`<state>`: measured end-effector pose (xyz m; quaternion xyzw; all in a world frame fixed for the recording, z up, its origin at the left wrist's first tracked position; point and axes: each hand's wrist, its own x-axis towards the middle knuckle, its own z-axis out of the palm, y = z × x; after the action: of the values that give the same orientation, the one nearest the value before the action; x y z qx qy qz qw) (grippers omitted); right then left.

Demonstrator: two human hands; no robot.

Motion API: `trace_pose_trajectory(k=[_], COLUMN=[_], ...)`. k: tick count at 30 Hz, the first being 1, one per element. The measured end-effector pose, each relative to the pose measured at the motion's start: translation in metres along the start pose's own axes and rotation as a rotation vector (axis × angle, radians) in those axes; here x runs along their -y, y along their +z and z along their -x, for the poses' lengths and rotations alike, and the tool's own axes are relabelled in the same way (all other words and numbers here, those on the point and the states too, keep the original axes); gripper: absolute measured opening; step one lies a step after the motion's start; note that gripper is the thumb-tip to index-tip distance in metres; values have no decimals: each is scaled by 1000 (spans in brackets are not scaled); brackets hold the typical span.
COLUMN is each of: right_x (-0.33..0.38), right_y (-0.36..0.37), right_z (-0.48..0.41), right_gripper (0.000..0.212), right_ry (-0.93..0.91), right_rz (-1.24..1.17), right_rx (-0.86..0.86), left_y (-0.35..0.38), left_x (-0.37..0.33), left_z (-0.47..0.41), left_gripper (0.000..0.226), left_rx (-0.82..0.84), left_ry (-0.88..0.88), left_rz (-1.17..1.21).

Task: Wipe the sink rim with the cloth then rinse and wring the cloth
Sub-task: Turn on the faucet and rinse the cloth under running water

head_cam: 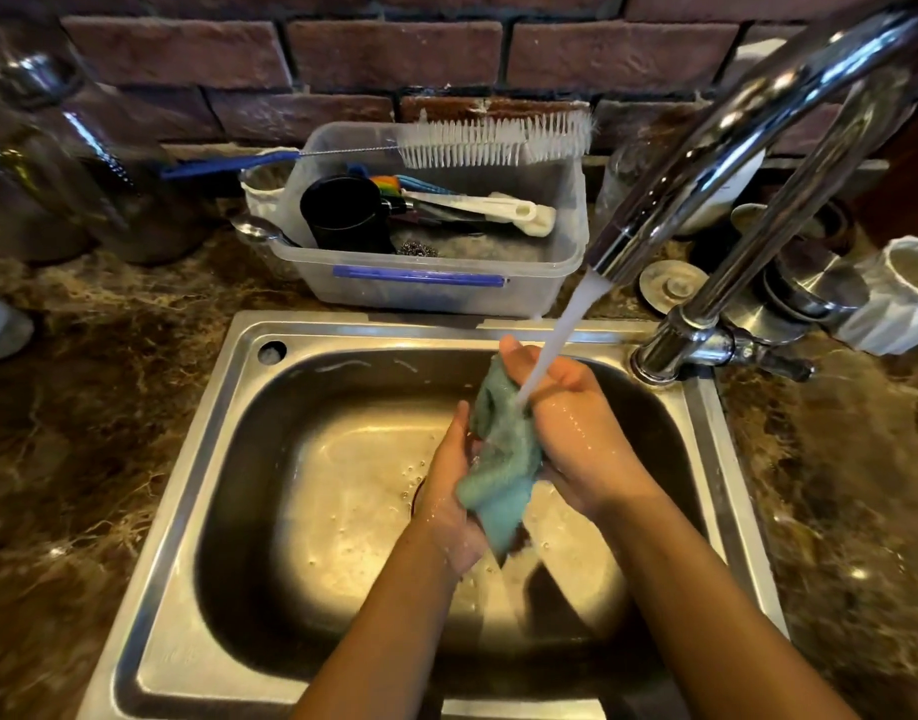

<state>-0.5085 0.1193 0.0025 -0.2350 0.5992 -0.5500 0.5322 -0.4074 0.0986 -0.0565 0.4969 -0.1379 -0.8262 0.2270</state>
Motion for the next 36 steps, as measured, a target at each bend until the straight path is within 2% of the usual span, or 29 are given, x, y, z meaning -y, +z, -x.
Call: trace_pose_trajectory(k=[4, 6, 7, 10, 12, 14, 17, 19, 21, 24, 27, 29, 32, 34, 36], right_x=[-17, -32, -40, -51, -49, -54, -63, -64, -59, -56, -67, -66, -57, -58, -66], right_y=[-12, -12, -10, 9, 22, 21, 11, 14, 23, 29, 14, 16, 33, 39, 29], right_z=[-8, -8, -6, 8, 15, 11, -9, -7, 1, 5, -18, -20, -5, 1, -7], right_gripper=[40, 54, 52, 44, 41, 36, 39, 38, 36, 37, 33, 30, 33, 32, 26], right_ry=[-10, 10, 25, 10, -54, -98, 6, 71, 16, -70, 33, 121, 42, -48, -20], right_rz=[172, 266, 281, 133, 51, 93, 179, 174, 108, 144, 122, 54, 69, 128, 162], right_rx=[-186, -242, -267, -281, -285, -322, -417, -409, -368, -373, -464, -404, -255, -265, -314], left_y=[5, 12, 16, 27, 28, 26, 30, 26, 21, 16, 25, 24, 15, 9, 9], left_x=[-6, -13, -15, -16, -14, -11, -8, -3, -3, -2, -3, -3, -8, -8, -10], left_z=[-1, 6, 8, 2, -4, -4, 5, 2, -5, -5, 10, 8, -3, -4, 2], left_gripper=[51, 57, 57, 45, 46, 47, 42, 39, 40, 31, 35, 37, 39, 35, 33], left_rx=[8, 26, 3, -150, -228, -183, -152, -179, -257, -175, -85, -143, -269, -233, -138], left_ry=[77, 110, 150, 313, 379, 332, 252, 320, 418, 348, 255, 301, 416, 393, 275], left_rz=[103, 45, -17, -183, -234, -259, -219, -269, -346, -360, -265, -259, -304, -367, -276])
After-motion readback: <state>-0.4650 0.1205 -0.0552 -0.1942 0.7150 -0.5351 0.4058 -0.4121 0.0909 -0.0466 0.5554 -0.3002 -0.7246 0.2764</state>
